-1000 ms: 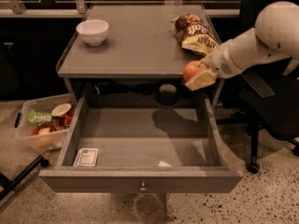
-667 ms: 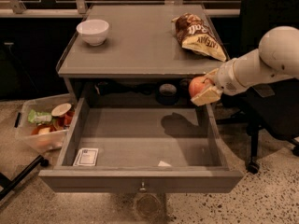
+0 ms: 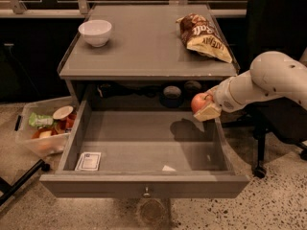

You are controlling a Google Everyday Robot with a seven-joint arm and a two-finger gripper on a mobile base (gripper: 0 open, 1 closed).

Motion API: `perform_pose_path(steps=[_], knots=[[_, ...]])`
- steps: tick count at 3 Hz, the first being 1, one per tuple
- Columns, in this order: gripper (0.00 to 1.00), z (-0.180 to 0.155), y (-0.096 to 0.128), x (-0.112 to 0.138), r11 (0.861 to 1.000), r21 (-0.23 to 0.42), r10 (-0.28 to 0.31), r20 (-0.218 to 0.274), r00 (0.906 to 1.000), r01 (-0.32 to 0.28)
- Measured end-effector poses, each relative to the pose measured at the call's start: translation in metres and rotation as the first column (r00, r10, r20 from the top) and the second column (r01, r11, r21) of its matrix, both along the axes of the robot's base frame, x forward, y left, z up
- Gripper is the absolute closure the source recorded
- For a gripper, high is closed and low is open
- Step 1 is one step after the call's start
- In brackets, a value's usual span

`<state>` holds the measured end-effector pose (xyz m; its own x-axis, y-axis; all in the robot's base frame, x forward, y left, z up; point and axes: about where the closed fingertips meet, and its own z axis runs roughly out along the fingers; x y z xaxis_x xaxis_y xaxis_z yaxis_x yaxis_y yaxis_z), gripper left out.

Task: Place apple into top drawer

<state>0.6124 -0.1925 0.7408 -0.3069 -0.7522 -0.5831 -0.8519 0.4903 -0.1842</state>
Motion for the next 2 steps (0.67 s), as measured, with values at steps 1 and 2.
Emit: perform_pose_path(steps=[1,2], knots=[[1.0,0.004,0.025,-0.019,0.996,0.023,0.088,0.058,0.9944,-0.089],[1.0,-0.013,0.068,-0.047,0.97,0.011,0.238,0.125,0.9631,-0.242]])
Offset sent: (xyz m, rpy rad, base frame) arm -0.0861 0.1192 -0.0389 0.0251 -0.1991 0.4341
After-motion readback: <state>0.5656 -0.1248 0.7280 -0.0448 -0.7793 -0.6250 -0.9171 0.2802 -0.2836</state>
